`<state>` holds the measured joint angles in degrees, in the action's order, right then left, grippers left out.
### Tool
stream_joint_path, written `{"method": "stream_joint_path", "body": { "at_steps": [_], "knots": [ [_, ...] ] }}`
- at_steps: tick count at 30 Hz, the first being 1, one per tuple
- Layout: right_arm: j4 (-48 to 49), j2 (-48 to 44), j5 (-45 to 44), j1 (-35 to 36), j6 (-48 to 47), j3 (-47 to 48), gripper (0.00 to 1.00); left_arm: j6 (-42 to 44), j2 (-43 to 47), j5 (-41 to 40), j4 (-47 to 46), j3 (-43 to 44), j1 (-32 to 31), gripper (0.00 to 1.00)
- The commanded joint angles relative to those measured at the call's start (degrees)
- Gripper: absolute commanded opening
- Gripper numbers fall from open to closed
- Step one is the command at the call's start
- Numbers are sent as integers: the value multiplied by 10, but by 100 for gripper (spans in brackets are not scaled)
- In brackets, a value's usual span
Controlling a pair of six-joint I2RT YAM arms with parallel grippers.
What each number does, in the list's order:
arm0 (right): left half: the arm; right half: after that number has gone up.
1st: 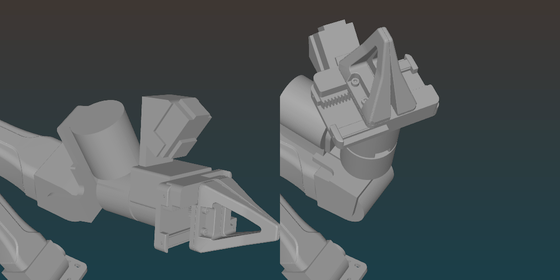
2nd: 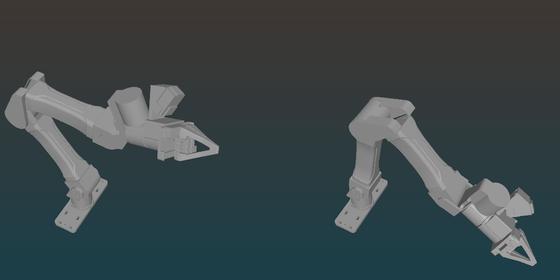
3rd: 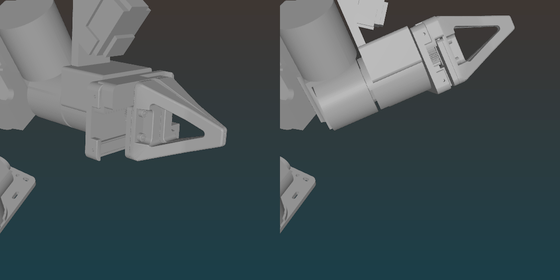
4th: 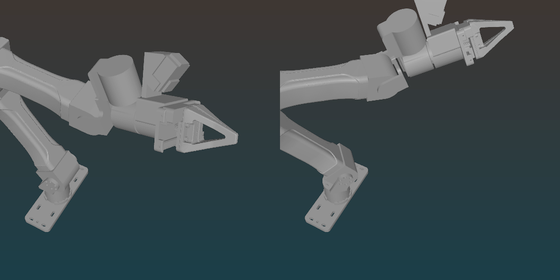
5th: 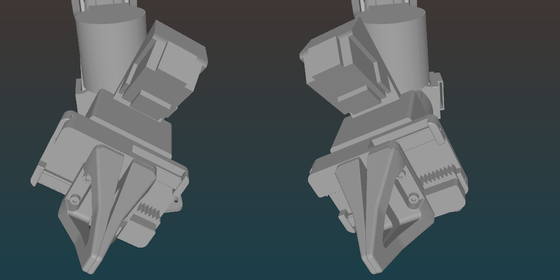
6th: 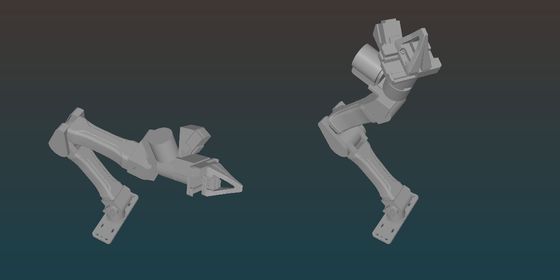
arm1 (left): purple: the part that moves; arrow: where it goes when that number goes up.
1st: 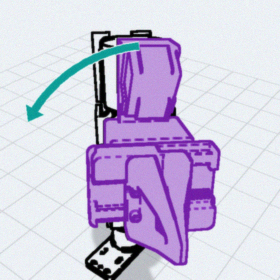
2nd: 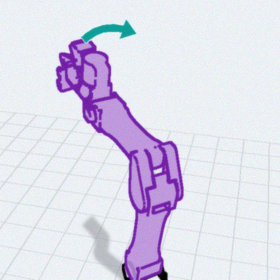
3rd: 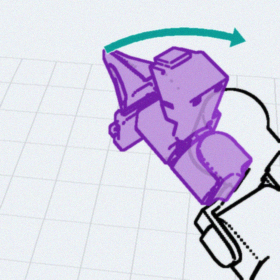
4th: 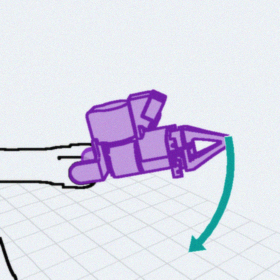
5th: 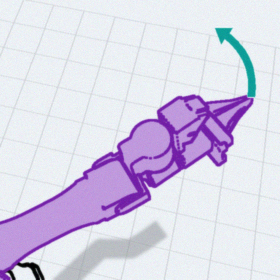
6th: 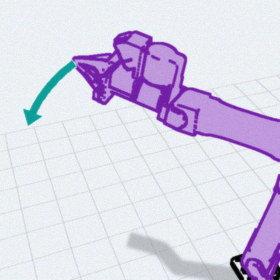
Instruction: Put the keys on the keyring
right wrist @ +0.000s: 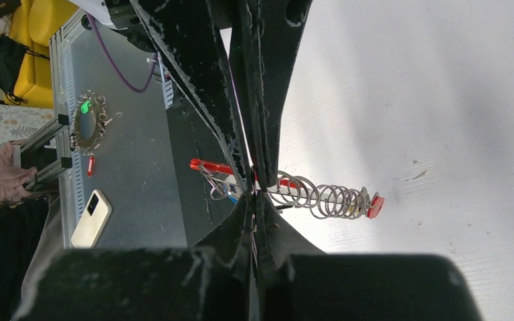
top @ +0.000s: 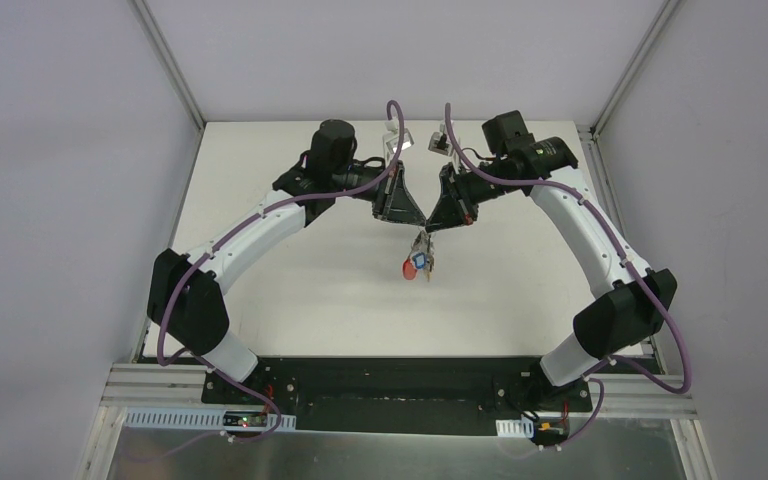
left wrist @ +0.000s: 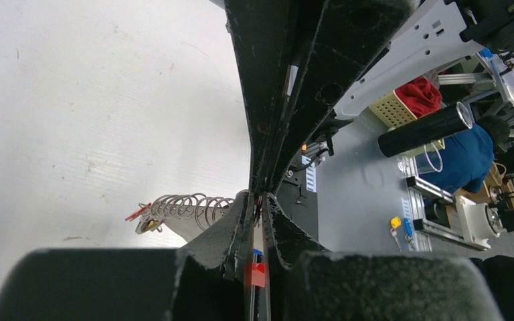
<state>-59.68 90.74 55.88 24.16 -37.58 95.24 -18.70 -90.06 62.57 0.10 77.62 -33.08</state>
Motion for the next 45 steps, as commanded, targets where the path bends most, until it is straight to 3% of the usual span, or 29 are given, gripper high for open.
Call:
{"method": "stream_joint_path", "body": {
  "at_steps": [1,6,10,17,27,35,41,45],
  "knots": [
    [3,-5,17,3,-4,21,0,10,-3,20,-6,15,-7,5],
    [12,-8,11,3,3,17,2,10,-1,22,-7,18,-6,0],
    [39,-25,15,-7,15,-5,15,-12,4,24,-36,18,0,0],
    [76,-60,51,-43,30,-43,24,-164,12,43,-239,-36,11,0],
    [95,-73,79,-49,32,-70,18,-182,12,41,-253,-38,12,0],
    [104,-77,90,-49,34,-92,0,-210,7,38,-283,-38,14,0],
    [114,-64,100,-40,46,-90,1,-242,-1,35,-326,-44,14,0],
    [118,-60,98,-36,50,-85,7,-251,-2,34,-340,-50,14,0]
  ]
}}
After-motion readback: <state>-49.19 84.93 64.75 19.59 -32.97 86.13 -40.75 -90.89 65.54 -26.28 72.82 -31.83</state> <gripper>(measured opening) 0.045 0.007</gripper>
